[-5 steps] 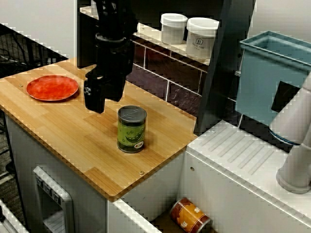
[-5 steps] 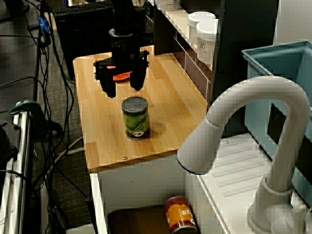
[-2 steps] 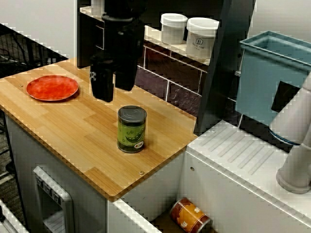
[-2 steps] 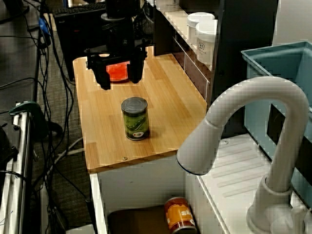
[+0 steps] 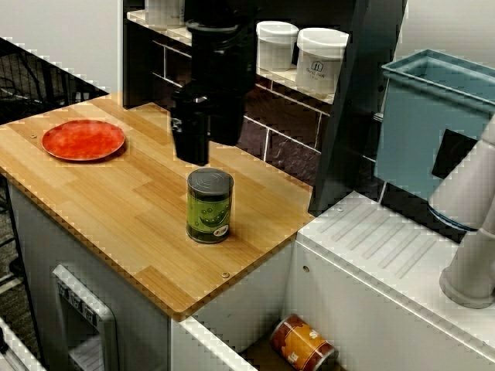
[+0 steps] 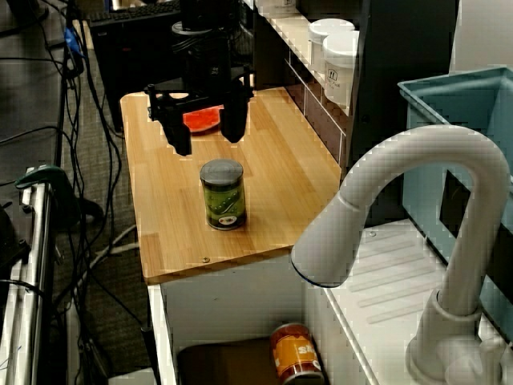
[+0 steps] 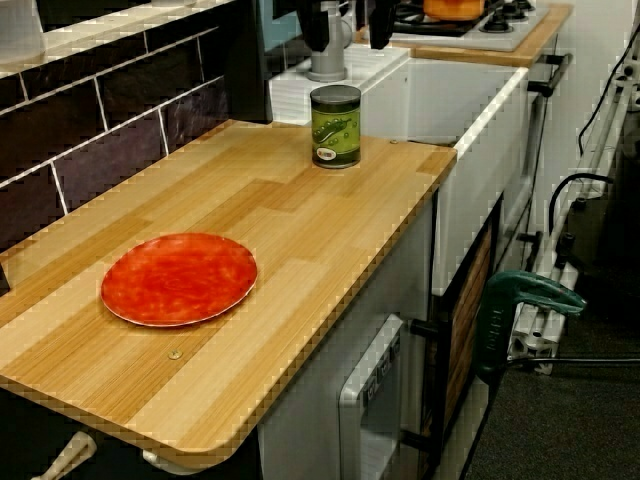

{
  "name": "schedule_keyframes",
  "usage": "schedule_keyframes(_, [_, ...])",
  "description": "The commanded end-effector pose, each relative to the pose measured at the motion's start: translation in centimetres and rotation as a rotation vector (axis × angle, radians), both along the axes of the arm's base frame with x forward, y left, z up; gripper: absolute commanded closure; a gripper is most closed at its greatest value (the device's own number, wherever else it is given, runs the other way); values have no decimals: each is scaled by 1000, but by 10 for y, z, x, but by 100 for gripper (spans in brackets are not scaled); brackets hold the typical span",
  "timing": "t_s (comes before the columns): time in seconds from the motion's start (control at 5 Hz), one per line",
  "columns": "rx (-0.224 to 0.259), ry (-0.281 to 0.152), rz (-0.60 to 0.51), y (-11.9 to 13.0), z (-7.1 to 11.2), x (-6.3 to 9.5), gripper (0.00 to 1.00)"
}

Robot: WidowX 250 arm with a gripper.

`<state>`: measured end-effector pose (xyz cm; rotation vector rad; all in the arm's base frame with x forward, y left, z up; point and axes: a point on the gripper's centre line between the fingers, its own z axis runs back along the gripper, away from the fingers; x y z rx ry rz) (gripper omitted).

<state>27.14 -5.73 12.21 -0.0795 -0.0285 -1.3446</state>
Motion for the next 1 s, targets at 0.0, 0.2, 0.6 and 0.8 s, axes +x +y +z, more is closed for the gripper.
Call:
schedule_keyframes(0.0, [-15, -38, 45, -15, 1, 8, 0])
schedule_keyframes(0.2, [0, -38, 56, -25, -8, 13, 0])
schedule_keyframes(0.6, [45, -41, 72, -31, -27, 13, 0])
schedule_keyframes(0.8, [88, -44, 81, -27, -36, 8, 0])
